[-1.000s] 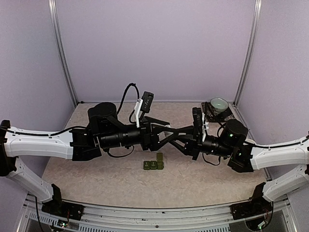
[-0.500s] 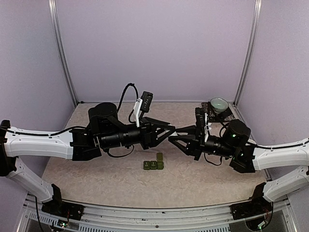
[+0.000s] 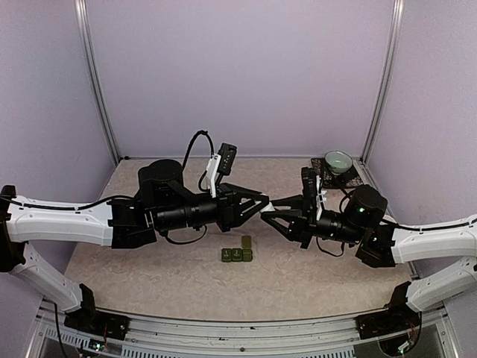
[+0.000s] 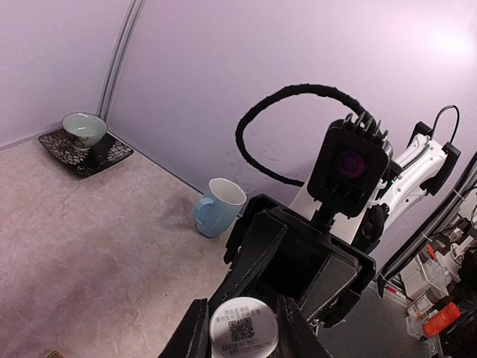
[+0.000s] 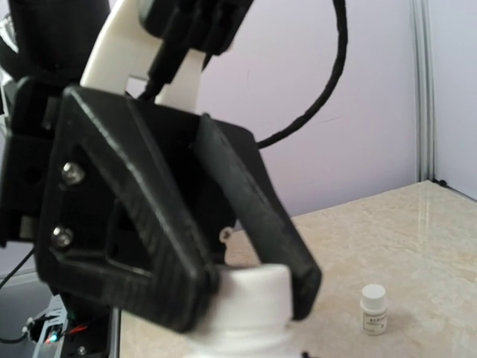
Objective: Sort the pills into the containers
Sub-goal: Unscrew the lid of the pill bottle from the pill bottle.
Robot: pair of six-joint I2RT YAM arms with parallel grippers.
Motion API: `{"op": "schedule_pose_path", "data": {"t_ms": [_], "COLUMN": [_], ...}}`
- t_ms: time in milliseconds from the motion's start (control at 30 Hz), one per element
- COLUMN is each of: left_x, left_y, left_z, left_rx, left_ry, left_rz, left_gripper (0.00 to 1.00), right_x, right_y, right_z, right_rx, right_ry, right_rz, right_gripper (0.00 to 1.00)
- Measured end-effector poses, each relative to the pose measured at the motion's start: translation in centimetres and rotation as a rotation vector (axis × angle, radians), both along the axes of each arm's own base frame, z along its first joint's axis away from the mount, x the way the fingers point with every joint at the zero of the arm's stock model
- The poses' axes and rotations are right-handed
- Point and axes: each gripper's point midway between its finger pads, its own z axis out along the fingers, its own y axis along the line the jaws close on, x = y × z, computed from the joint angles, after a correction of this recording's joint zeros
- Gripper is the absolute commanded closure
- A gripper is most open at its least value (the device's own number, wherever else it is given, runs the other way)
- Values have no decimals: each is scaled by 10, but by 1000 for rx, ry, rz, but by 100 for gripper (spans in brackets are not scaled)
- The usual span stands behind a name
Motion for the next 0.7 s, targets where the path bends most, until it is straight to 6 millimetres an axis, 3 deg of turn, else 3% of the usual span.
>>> {"op": "schedule_pose_path", "data": {"t_ms": [167,700], "left_x": [1,2], "left_y": [1,9], "left_z": [-2,-11], "left_rx": [7,-38], "left_ry": [7,61], "left_rz": [17,76], "left_gripper": [84,85], "right_x": [0,-2], "right_y": [0,5], "right_z": [-3,-11], "right_rx": [-10,-32], "right_ry": [1,3], "right_rz": [-1,25], "right_gripper": [100,100]}}
